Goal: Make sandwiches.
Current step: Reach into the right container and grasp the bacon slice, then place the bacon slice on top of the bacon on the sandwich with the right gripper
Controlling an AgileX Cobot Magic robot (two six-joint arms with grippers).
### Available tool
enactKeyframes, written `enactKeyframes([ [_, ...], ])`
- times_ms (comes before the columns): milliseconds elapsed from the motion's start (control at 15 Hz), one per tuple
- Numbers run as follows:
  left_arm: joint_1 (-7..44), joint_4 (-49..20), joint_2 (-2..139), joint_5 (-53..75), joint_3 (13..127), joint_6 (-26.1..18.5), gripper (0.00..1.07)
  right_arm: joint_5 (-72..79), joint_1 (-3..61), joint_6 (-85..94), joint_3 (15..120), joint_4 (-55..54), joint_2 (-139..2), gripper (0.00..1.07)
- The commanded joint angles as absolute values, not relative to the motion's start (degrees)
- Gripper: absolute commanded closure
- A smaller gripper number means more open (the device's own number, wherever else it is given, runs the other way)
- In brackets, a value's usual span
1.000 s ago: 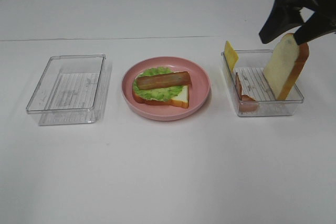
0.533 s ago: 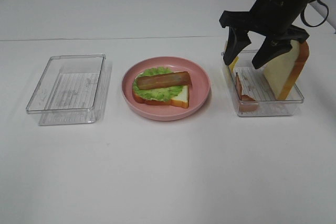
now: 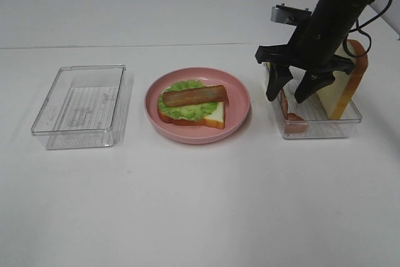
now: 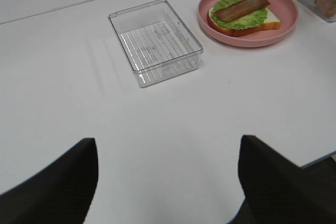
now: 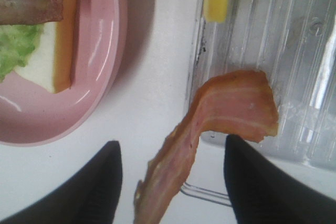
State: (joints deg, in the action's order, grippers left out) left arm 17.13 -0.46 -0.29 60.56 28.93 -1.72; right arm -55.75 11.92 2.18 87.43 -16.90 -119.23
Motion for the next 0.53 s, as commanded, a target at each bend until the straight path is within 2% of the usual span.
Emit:
enactKeyframes([
  [67, 17.1, -0.3, -1.5, 59.9, 28.6, -1.3, 0.36, -55.7, 12.0, 1.9, 87.8, -16.4, -119.9, 0.79],
  [267, 17.1, -0.3, -1.5, 59.9, 28.6, -1.3, 0.36, -56.7, 12.0, 1.9, 87.8, -16.5, -119.9, 1.07],
  [533, 17.1, -0.3, -1.5, 59.9, 28.6, -1.3, 0.36, -63.3, 12.0, 2.4, 91.4, -16.4, -118.8, 1.07],
])
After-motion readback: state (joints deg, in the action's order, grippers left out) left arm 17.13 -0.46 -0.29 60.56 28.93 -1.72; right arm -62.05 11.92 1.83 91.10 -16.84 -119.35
